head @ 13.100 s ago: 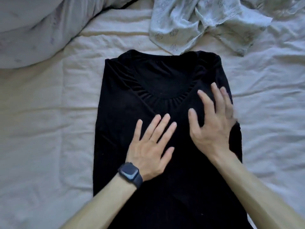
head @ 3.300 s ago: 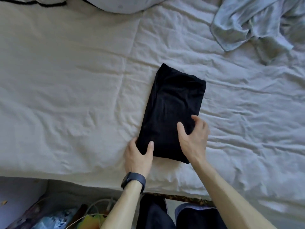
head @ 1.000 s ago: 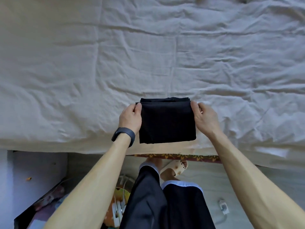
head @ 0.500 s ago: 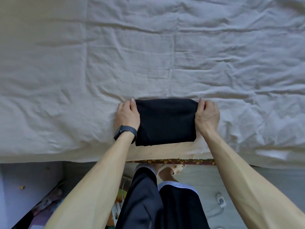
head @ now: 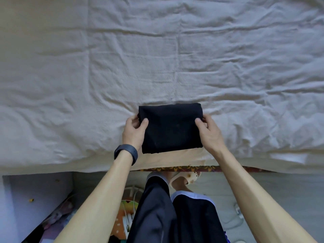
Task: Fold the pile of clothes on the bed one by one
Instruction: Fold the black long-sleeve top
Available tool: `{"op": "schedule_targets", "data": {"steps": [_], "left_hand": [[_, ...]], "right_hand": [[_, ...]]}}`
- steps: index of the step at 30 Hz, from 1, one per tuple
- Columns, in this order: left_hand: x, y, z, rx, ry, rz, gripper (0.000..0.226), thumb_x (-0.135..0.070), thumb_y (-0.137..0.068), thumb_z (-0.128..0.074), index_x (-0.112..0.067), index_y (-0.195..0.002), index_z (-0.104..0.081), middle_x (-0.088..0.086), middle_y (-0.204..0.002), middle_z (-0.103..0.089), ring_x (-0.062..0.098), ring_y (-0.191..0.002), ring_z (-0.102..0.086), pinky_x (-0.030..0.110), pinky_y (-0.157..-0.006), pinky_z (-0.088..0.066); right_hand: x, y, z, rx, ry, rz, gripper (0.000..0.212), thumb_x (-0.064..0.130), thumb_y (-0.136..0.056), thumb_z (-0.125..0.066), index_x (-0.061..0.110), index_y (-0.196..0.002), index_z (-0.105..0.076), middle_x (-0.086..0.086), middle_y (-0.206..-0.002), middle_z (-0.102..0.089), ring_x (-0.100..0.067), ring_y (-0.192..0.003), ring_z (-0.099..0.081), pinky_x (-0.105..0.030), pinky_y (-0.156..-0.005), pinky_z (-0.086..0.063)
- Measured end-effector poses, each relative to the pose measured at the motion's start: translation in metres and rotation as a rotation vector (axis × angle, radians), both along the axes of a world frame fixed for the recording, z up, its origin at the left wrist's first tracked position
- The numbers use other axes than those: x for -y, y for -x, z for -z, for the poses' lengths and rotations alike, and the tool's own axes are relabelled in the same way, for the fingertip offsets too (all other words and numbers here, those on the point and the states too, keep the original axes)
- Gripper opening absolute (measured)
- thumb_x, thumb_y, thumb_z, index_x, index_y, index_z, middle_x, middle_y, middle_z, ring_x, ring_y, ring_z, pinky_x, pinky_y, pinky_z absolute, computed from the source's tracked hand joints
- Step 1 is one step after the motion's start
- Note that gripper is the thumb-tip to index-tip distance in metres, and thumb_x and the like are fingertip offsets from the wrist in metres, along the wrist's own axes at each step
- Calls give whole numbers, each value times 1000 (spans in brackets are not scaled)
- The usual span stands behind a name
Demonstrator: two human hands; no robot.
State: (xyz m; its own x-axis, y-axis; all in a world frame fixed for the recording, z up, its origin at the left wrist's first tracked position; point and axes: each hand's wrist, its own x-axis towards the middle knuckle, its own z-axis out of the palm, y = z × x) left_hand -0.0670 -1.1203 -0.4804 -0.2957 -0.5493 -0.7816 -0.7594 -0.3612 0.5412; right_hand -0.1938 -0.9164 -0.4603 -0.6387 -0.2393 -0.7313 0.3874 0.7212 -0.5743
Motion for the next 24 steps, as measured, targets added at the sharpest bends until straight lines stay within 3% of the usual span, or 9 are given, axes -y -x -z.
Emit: {"op": "schedule_targets", "data": {"steps": [3,6,8,13,17,20,24], "left_hand": [[9,-1,8,-29,-127,-99,44,-24,-95,-68,-9,-135,-57,4,-127,-66,19,-115,-64,39,-100,-53],[18,2,13,-58,-253,-169,41,-20,-94,-68,-13,-134,-59,4,-123,-69,22,-109,-67,28,-74,-55],[21,3,13,-84,-297,-169,39,-19,-94,-68,-17,-132,-59,0,-122,-69,17,-103,-67,23,-68,-52],[20,7,12,-128,-339,-143,44,-17,-96,-66,-20,-137,-49,0,-130,-62,22,-115,-64,35,-79,-56],[18,12,3,-159,-334,-123,48,-18,-97,-64,-26,-141,-44,7,-122,-67,22,-105,-68,36,-75,-57],[15,11,-10,-210,-355,-120,47,-13,-99,-60,-25,-141,-45,6,-116,-68,20,-99,-68,34,-75,-56],[5,15,-44,-316,-324,-30,44,-9,-98,-59,-26,-138,-48,-1,-109,-70,15,-92,-66,27,-70,-52]], "right_hand": [[2,7,8,38,9,12,33,40,-105,-49,29,-135,-50,9,-123,-60,-10,-112,-58,-31,-95,-47],[7,24,14,186,121,137,40,34,-100,-61,25,-137,-48,7,-124,-64,-11,-110,-64,-33,-92,-55],[8,33,18,270,184,190,39,26,-99,-65,22,-136,-52,5,-123,-67,-15,-108,-68,-33,-86,-57],[3,39,22,397,273,258,35,23,-98,-66,23,-131,-57,8,-122,-70,-16,-96,-70,-31,-71,-51],[-2,37,19,415,295,259,33,29,-96,-68,24,-128,-61,1,-122,-70,-22,-104,-70,-35,-77,-53],[-11,35,8,399,315,243,30,25,-97,-68,23,-127,-64,2,-122,-71,-22,-111,-70,-42,-87,-55],[-38,40,-29,316,426,255,39,13,-95,-69,22,-131,-61,0,-124,-70,-24,-113,-69,-44,-86,-57]]}}
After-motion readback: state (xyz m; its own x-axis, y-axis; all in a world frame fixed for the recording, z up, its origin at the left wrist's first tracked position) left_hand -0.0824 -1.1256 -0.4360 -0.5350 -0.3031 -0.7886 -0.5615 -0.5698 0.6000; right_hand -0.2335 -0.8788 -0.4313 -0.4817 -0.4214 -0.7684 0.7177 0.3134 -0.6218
